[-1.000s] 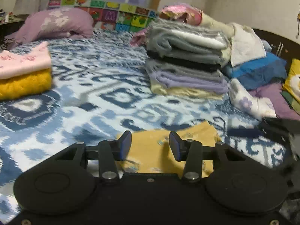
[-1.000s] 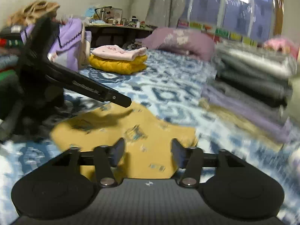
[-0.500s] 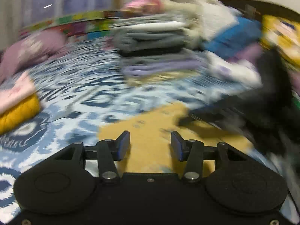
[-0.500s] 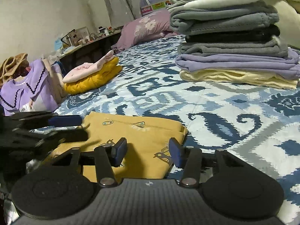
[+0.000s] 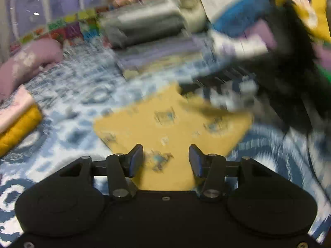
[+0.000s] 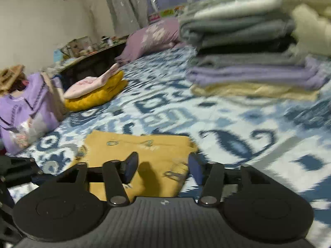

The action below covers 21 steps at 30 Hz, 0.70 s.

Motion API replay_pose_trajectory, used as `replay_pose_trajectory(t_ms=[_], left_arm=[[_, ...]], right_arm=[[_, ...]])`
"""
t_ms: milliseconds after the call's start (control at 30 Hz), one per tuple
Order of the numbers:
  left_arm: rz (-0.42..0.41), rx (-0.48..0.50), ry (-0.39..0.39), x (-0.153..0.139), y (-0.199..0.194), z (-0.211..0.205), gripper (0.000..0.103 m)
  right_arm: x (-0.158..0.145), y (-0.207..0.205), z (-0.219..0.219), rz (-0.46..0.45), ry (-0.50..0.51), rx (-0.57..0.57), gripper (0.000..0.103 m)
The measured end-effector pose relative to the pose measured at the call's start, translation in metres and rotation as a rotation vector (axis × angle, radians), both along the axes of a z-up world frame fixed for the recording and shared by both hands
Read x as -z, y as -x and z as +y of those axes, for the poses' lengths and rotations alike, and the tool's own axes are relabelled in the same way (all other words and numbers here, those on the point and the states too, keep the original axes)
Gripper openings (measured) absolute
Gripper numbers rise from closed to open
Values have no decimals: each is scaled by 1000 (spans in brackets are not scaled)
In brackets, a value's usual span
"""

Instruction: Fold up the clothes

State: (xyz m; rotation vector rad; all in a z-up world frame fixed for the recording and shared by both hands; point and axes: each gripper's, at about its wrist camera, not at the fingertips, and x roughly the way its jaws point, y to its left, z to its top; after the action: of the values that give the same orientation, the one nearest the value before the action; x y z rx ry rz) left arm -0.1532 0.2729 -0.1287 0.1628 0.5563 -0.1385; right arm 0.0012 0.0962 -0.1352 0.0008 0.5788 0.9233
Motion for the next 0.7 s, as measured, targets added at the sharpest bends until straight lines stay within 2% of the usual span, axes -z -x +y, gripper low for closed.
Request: replay_pose_trajectory(t_ms=[67, 100, 133, 167, 233, 300, 367, 433, 467, 500, 600, 700], left_arm=[[-32, -36, 75, -6, 2, 9, 48], [-37, -40, 100, -6, 1, 11, 48], [-33, -38, 106, -4, 0, 11, 48], [-7, -38, 92, 2, -4, 9, 48], [58, -46, 46, 18, -13, 4, 49], [36, -54, 62, 23, -9, 5, 50], [21, -69, 72, 11, -3, 8, 50], [-7, -114, 111, 3, 5, 15, 52], [-2, -153, 159, 1, 7, 21, 53], [18, -196, 207, 2, 8, 29, 53], [63, -294, 326, 7, 7, 50, 53], [105, -356, 500, 15, 1, 71, 53]], right_arm=[[-10, 29, -7, -94, 14, -53, 49], [-14, 44, -10, -140, 22, -79, 35], [-16, 59, -10, -179, 54, -104, 28], [-13, 69, -9, -193, 90, -118, 26], [2, 76, -5, -137, 164, -121, 26], [12, 82, -7, -143, 185, -105, 26], [5, 89, -8, -172, 184, -78, 28], [-1, 93, -11, -185, 172, -43, 41], [-3, 91, -16, -155, 140, -10, 54], [-4, 88, -22, -110, 97, 18, 56], [3, 60, -35, 85, -30, 106, 56], [17, 32, -42, 268, -124, 177, 56]])
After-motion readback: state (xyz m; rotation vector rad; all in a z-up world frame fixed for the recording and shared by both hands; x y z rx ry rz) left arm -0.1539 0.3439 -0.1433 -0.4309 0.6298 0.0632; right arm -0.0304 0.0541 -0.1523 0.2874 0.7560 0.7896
